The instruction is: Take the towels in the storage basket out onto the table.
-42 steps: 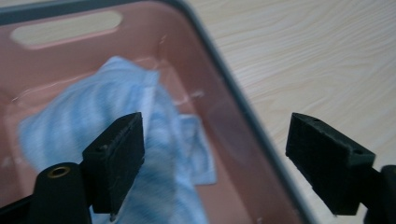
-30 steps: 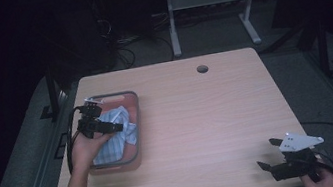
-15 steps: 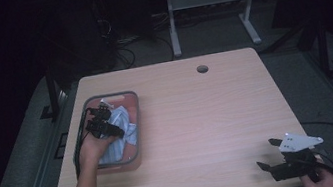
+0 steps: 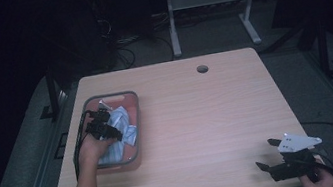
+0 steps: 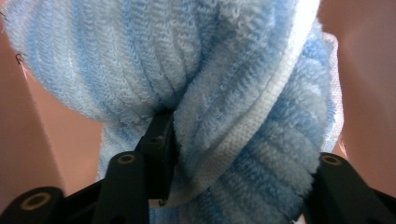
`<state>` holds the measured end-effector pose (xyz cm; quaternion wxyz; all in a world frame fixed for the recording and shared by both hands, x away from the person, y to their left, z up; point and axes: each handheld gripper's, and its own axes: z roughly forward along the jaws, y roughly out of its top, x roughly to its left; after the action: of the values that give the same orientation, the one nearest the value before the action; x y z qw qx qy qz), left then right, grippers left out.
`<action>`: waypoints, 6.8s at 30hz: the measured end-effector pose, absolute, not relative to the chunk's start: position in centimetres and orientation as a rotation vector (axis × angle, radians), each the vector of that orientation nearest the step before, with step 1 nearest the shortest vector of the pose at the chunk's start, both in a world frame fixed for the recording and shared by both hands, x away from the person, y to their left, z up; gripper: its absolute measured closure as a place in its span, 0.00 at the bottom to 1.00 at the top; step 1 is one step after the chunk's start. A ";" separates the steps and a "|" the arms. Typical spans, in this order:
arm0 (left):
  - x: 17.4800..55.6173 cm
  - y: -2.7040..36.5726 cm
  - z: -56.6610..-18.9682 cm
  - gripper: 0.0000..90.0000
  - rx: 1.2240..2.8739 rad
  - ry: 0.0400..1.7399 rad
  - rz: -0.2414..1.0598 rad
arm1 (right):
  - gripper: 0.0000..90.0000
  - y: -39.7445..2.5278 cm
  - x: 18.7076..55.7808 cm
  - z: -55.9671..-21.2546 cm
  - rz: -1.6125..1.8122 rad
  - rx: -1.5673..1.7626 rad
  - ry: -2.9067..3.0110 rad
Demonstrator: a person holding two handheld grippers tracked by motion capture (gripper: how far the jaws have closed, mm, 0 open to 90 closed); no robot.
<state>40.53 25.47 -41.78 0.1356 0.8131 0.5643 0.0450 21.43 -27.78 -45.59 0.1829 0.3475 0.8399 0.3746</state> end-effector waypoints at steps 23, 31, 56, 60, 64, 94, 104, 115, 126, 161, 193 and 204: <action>39.0 25.5 -40.0 0.73 2.308 1.558 0.150 | 0.15 -27.6 21.4 -45.6 1.047 0.988 2.360; 37.4 26.8 -38.0 0.73 2.148 1.482 0.120 | 0.15 -27.4 21.5 -45.4 1.043 0.985 2.351; 34.8 29.3 -33.7 0.72 1.926 1.366 0.097 | 0.15 -27.8 21.6 -45.2 1.049 1.002 2.336; 34.6 29.7 -32.9 0.72 1.905 1.363 0.108 | 0.15 -27.8 21.6 -45.3 1.051 1.012 2.334; 34.3 29.9 -31.9 0.72 1.889 1.350 0.124 | 0.15 -27.9 21.7 -45.2 1.043 1.004 2.336; 34.9 24.3 -26.4 0.72 1.936 1.208 0.141 | 0.15 -28.1 21.8 -45.2 1.068 1.014 2.324; 35.6 21.5 -26.2 0.72 1.965 1.160 0.108 | 0.15 -28.3 21.9 -45.2 1.073 1.017 2.322; 36.2 19.3 -26.7 0.72 1.982 1.134 0.079 | 0.15 -28.1 21.9 -45.3 1.078 1.016 2.325; 37.1 16.2 -27.5 0.72 2.028 1.100 0.037 | 0.15 -28.2 21.8 -45.2 1.081 1.013 2.319; 39.4 8.6 -32.0 0.72 2.111 1.043 -0.087 | 0.15 -28.6 22.0 -45.2 1.099 1.027 2.313; 41.2 3.7 -39.6 0.70 2.116 1.134 -0.167 | 0.15 -28.6 22.3 -45.4 1.101 1.036 2.316; 41.3 3.0 -41.1 0.70 2.108 1.167 -0.136 | 0.15 -28.4 22.4 -45.4 1.100 1.022 2.321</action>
<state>41.30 3.02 -41.05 0.3562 0.8162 0.4518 -0.0528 22.37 -28.42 -45.39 0.1874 0.3632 0.8247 0.3909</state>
